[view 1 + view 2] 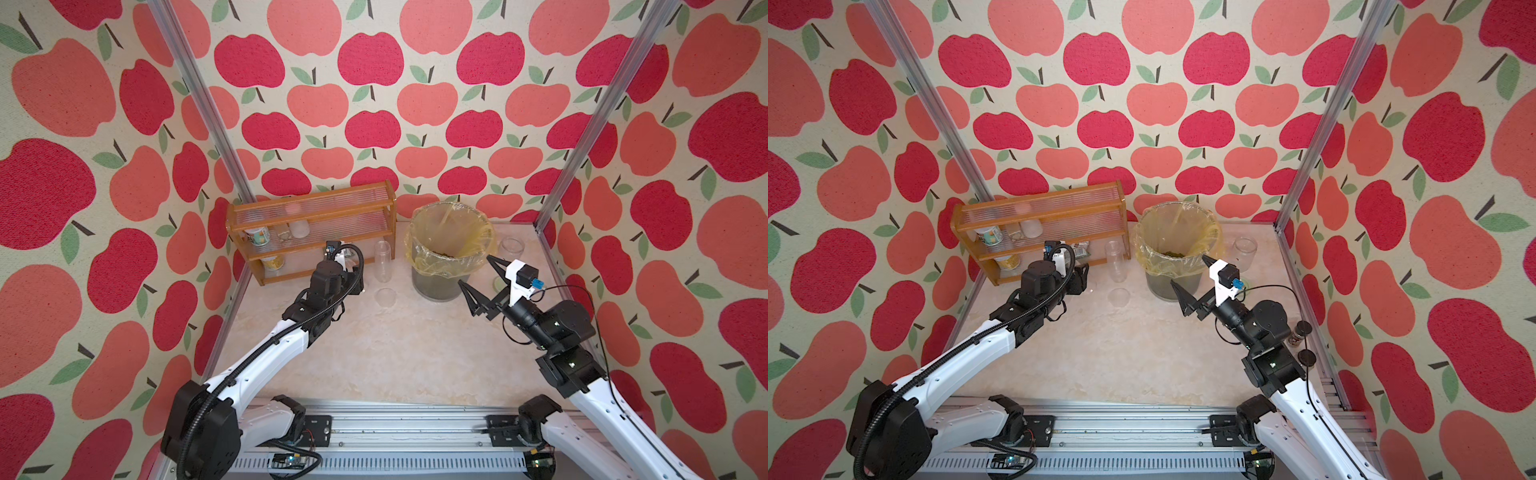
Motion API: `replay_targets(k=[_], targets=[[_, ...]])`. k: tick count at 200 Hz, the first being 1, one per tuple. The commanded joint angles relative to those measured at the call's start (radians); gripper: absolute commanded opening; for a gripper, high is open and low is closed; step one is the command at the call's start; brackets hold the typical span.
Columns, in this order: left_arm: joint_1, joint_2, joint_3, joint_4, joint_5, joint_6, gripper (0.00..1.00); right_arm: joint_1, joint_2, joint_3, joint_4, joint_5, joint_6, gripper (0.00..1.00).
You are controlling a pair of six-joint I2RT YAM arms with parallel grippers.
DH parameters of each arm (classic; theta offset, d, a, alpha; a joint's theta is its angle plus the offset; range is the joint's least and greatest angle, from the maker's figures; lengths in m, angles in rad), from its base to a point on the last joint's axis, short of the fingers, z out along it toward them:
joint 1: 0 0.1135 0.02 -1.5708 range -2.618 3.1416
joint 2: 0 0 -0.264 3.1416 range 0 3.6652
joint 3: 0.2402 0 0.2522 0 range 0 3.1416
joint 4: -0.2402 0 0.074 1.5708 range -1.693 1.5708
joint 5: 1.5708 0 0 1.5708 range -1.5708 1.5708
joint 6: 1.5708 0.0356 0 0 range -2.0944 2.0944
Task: Empty moldy mung beans from jars
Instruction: Place the jar at the center of the board.
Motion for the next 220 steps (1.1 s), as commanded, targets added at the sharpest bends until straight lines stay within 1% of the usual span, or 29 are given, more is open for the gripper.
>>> replay_targets(k=[1, 21, 78, 112, 146, 183, 220], targets=[[0.006, 0.051, -0.023, 0.107, 0.008, -0.005, 0.58, -0.008, -0.015, -0.02, -0.042, 0.025, -0.024, 0.99], [0.006, 0.112, -0.023, 0.135, 0.037, 0.001, 0.58, -0.01, -0.018, -0.03, -0.059, 0.031, -0.023, 0.99], [0.007, 0.274, 0.021, 0.15, -0.005, -0.008, 0.59, -0.011, -0.039, -0.063, -0.07, 0.049, -0.015, 0.99], [0.004, 0.37, 0.062, 0.177, 0.02, -0.035, 0.59, -0.014, -0.031, -0.077, -0.069, 0.043, -0.002, 0.99], [-0.002, 0.437, 0.108, 0.184, 0.03, -0.049, 0.6, -0.014, -0.034, -0.093, -0.065, 0.043, 0.011, 0.99], [-0.017, 0.475, 0.136, 0.18, -0.005, -0.03, 0.6, -0.018, -0.042, -0.106, -0.072, 0.059, 0.007, 0.99], [-0.026, 0.493, 0.149, 0.15, -0.084, -0.028, 0.59, -0.027, -0.041, -0.108, -0.072, 0.058, 0.0, 0.99]])
